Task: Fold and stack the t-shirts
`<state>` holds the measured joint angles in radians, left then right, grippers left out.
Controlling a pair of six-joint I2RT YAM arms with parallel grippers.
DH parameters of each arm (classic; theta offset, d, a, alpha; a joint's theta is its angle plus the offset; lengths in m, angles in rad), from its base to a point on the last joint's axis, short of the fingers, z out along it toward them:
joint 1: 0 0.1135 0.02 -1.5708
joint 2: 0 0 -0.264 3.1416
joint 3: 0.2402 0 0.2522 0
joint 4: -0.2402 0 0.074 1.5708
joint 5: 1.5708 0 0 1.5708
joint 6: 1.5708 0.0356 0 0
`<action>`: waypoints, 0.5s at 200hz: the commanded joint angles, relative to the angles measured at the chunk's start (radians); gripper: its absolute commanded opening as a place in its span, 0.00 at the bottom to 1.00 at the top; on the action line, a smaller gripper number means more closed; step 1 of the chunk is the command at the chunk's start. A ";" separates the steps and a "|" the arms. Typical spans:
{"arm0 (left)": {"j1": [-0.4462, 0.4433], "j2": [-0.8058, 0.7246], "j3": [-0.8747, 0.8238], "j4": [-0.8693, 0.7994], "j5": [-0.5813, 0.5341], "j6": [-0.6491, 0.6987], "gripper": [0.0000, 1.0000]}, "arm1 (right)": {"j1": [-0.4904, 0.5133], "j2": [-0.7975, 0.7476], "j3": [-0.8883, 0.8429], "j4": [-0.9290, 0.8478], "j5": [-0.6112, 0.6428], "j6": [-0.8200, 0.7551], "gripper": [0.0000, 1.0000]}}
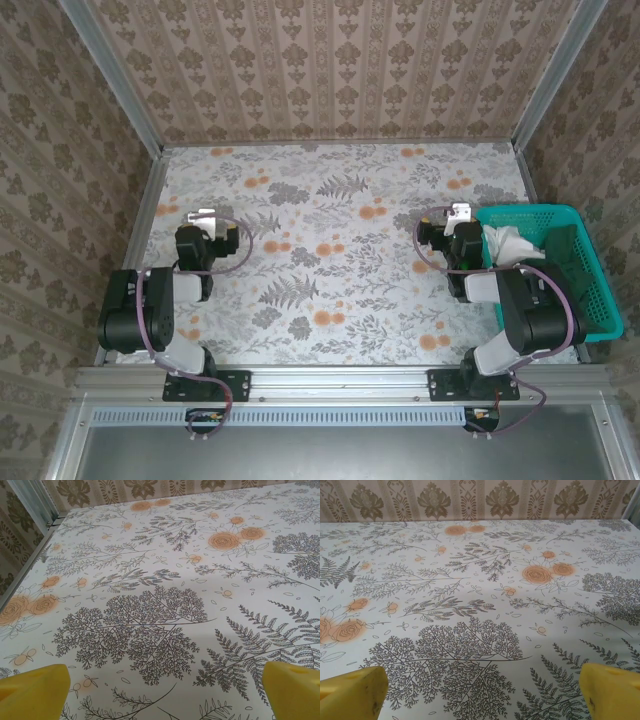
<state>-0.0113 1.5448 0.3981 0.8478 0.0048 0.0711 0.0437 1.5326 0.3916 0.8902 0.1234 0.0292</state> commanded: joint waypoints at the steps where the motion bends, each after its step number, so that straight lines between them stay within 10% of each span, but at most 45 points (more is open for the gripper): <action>1: 0.002 -0.009 0.013 -0.004 0.014 -0.016 1.00 | -0.005 0.001 -0.002 0.009 0.009 -0.002 1.00; 100: -0.001 -0.010 0.013 -0.006 0.005 -0.016 1.00 | -0.016 0.001 0.003 0.000 -0.001 0.009 0.99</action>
<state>-0.0116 1.5448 0.3981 0.8478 0.0044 0.0711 0.0391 1.5326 0.3916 0.8898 0.1226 0.0296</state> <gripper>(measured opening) 0.999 0.995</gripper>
